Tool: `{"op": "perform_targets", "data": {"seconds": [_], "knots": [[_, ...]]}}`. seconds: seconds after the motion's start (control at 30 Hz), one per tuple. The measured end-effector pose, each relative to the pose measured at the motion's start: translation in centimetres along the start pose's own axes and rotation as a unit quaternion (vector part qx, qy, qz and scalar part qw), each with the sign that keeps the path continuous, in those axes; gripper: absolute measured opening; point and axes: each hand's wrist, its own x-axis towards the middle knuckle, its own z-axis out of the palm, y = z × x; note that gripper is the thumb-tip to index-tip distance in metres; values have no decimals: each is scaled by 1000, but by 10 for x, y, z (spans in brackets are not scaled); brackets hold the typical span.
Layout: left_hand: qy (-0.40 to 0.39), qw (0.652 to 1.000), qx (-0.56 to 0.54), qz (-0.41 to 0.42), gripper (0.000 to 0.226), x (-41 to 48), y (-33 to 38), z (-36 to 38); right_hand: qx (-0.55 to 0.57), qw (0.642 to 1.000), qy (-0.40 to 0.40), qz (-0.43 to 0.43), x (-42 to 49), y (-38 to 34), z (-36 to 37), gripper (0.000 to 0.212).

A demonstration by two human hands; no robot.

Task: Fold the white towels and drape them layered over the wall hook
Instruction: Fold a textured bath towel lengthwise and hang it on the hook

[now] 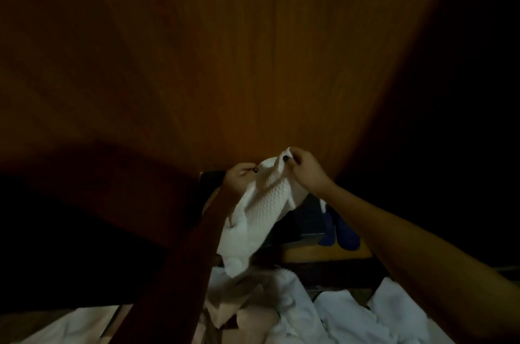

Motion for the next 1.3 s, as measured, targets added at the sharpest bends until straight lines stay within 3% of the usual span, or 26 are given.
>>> {"op": "perform_targets", "data": {"seconds": [0.23, 0.4, 0.67, 0.8, 0.87, 0.97, 1.13, 1.3], "knots": [[-34, 994, -28, 99, 22, -87, 173, -63, -53, 994, -2, -94, -65, -153, -101, 31], [-90, 980, -14, 177, 21, -158, 295, -88, -112, 986, -15, -120, -123, -258, -199, 27], [-198, 940, -38, 276, 30, -262, 446, -87, -150, 965, 71, -205, -227, -382, -312, 16], [-200, 926, 5, 320, 23, -302, 488, -88, -178, 944, 113, -252, -270, -424, -337, 20], [-183, 918, 57, 347, 38, -314, 503, -91, -196, 933, 140, -266, -285, -437, -351, 24], [-185, 894, 121, 389, 25, -338, 513, -98, -209, 923, 175, -272, -306, -448, -368, 23], [-173, 870, 72, 457, 23, -368, 520, -97, -227, 914, 196, -274, -335, -456, -388, 27], [-138, 862, 24, 487, 25, -391, 519, -83, -195, 940, 172, -221, -358, -443, -404, 42]]}}
